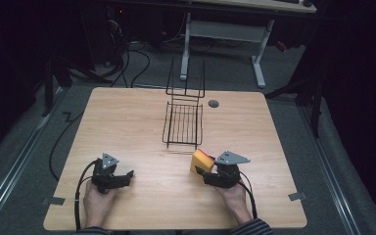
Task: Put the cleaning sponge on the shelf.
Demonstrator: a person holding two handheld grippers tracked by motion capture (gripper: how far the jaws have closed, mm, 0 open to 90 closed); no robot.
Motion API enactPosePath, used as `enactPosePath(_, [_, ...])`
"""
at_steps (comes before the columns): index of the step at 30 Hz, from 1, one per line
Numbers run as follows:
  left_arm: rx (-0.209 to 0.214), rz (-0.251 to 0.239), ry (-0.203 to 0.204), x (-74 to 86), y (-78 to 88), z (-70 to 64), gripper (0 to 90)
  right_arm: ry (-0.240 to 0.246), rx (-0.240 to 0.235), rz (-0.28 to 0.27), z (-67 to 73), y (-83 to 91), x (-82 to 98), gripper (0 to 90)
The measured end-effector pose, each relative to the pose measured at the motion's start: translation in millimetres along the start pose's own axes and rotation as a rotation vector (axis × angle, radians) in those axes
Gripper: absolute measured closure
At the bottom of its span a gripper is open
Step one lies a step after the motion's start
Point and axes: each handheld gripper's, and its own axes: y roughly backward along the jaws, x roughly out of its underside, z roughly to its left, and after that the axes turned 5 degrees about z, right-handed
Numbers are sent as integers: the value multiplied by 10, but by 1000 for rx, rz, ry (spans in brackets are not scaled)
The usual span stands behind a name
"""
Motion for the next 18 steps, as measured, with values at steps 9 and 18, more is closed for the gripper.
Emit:
enactPosePath(9, [0,1,0,0,1,0,167,-2,-10,18,-19,-82,8,450])
enactPosePath(18, [0,1,0,0,1,0,167,24,5,30,-13,-109,16,554])
